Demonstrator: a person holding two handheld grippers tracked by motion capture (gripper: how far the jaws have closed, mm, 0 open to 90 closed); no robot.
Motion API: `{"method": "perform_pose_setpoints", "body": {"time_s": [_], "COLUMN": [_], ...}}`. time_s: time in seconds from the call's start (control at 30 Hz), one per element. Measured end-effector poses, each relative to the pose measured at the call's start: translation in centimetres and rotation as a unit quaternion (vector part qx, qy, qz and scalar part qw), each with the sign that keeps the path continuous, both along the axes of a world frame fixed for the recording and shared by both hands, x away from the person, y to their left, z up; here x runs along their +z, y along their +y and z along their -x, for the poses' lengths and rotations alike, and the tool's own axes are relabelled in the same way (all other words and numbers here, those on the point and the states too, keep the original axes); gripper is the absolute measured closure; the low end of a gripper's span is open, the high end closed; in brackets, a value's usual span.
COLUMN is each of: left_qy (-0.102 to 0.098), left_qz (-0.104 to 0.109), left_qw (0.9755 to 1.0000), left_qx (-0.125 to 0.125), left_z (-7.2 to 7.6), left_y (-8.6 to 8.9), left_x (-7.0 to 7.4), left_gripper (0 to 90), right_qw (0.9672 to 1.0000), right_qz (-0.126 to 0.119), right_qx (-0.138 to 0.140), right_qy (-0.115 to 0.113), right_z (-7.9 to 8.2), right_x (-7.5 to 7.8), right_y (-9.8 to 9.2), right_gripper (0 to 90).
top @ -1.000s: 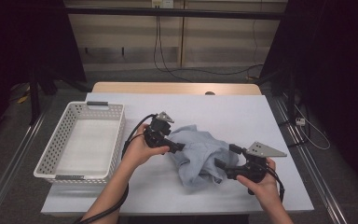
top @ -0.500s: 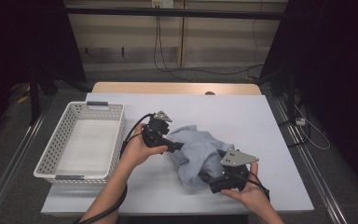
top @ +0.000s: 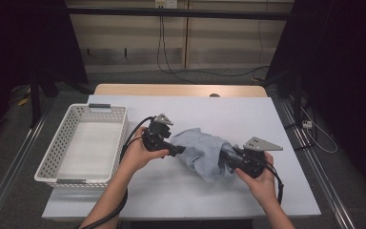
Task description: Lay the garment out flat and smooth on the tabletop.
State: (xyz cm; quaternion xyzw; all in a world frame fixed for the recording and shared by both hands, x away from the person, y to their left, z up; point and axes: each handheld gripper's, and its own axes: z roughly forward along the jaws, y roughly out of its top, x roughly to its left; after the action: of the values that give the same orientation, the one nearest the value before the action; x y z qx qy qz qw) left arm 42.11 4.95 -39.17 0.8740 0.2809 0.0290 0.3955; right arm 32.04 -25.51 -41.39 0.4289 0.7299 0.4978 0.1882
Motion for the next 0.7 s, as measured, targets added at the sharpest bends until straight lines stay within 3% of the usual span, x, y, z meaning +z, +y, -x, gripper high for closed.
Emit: {"method": "perform_pose_setpoints", "body": {"time_s": [0.17,0.4,0.53,0.7], "left_qy": [0.000,-0.022,-0.042,-0.065], "left_qz": [-0.005,-0.006,-0.021,-0.023], "left_qw": [0.9999,0.9991,0.9970,0.9942], "left_qx": [-0.010,-0.035,-0.061,-0.082], "left_z": [0.1,0.3,0.4,0.4], "left_y": [0.0,-1.0,-1.6,-2.3], "left_x": [-0.2,-1.0,-1.4,-2.1], "left_gripper": [16.2,14.4,12.9,11.3], "right_qw": [0.9990,0.9972,0.9973,0.9969], "right_qz": [-0.034,-0.060,-0.060,-0.065], "right_qx": [-0.018,-0.016,-0.008,-0.011], "right_qy": [0.022,0.042,0.042,0.044], "right_z": [-0.6,-1.0,-0.8,-0.9], "right_x": [0.3,0.5,0.8,0.6], "right_y": [-0.6,-0.9,-0.8,-0.6], "right_gripper": [67.6,69.1,69.7,69.7]}}
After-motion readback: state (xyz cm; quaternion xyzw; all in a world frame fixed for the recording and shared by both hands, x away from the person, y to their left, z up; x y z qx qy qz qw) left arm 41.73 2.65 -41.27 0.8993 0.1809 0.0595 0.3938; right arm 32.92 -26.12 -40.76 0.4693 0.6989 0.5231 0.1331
